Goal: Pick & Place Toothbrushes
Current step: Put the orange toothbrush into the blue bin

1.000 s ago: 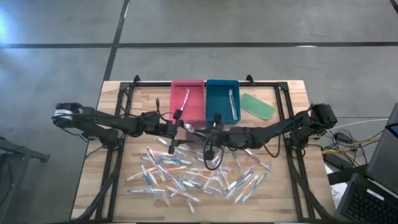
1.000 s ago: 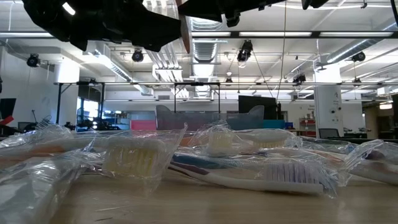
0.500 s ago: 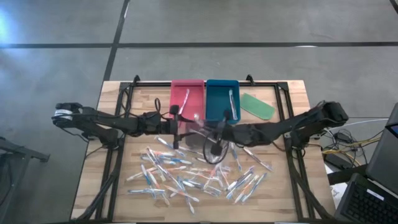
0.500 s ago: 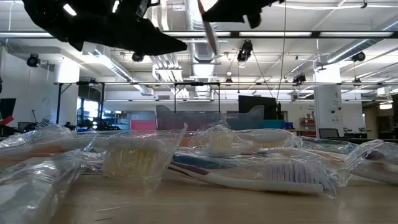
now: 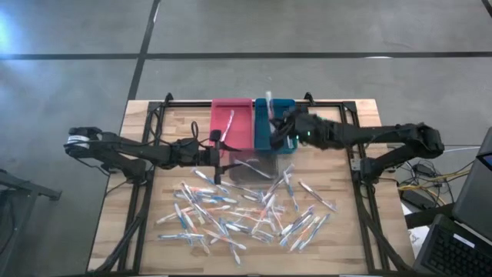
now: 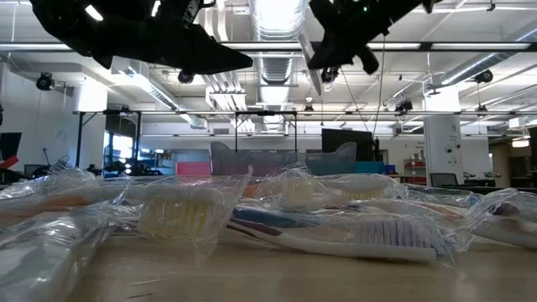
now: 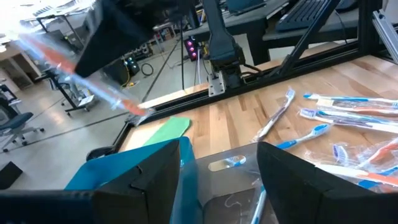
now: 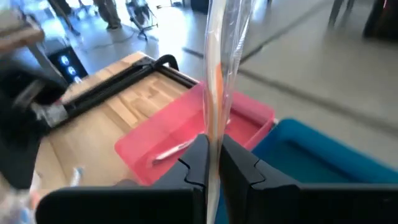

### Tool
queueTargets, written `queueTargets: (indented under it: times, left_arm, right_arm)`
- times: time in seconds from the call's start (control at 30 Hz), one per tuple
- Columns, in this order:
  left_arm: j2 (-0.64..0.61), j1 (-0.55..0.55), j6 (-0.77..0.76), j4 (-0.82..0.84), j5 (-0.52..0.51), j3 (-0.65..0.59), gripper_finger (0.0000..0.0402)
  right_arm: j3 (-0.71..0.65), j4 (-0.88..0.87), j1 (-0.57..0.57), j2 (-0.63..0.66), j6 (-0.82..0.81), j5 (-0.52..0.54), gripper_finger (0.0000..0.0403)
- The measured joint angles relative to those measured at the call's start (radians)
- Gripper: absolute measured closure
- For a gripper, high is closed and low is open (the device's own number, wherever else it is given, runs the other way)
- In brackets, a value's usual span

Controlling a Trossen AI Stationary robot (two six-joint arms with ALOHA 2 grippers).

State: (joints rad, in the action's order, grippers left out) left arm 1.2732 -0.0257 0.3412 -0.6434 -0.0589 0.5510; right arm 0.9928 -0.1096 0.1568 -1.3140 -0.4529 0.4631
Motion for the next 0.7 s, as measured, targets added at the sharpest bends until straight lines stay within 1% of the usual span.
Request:
queueTargets:
  times: [0.1, 0.17, 0.3, 0.4, 0.5, 0.6, 0.7]
  left_arm:
    - [0.000, 0.001, 0.000, 0.000, 0.000, 0.000, 0.0183]
    - [0.000, 0.001, -0.001, 0.000, 0.000, 0.000, 0.0183]
    - [0.000, 0.001, -0.001, 0.000, 0.001, 0.000, 0.0183]
    - [0.000, 0.000, -0.001, 0.000, 0.001, 0.000, 0.0183]
    - [0.000, 0.000, -0.002, 0.000, 0.001, 0.000, 0.0183]
    - [0.000, 0.000, -0.003, 0.000, 0.001, 0.000, 0.0183]
    - [0.000, 0.000, -0.011, 0.001, 0.001, 0.000, 0.0183]
  right_arm:
    - [0.017, -0.036, 0.090, -0.013, -0.090, -0.103, 0.0385]
    - [0.048, -0.092, 0.142, -0.032, -0.128, -0.150, 0.0385]
    - [0.157, -0.274, 0.217, -0.094, -0.185, -0.174, 0.0385]
    - [0.263, -0.431, 0.248, -0.156, -0.217, -0.178, 0.0385]
    - [0.365, -0.572, 0.271, -0.221, -0.254, -0.212, 0.0385]
    - [0.440, -0.645, 0.287, -0.287, -0.283, -0.280, 0.0385]
    - [0.490, -0.675, 0.306, -0.346, -0.306, -0.336, 0.0385]
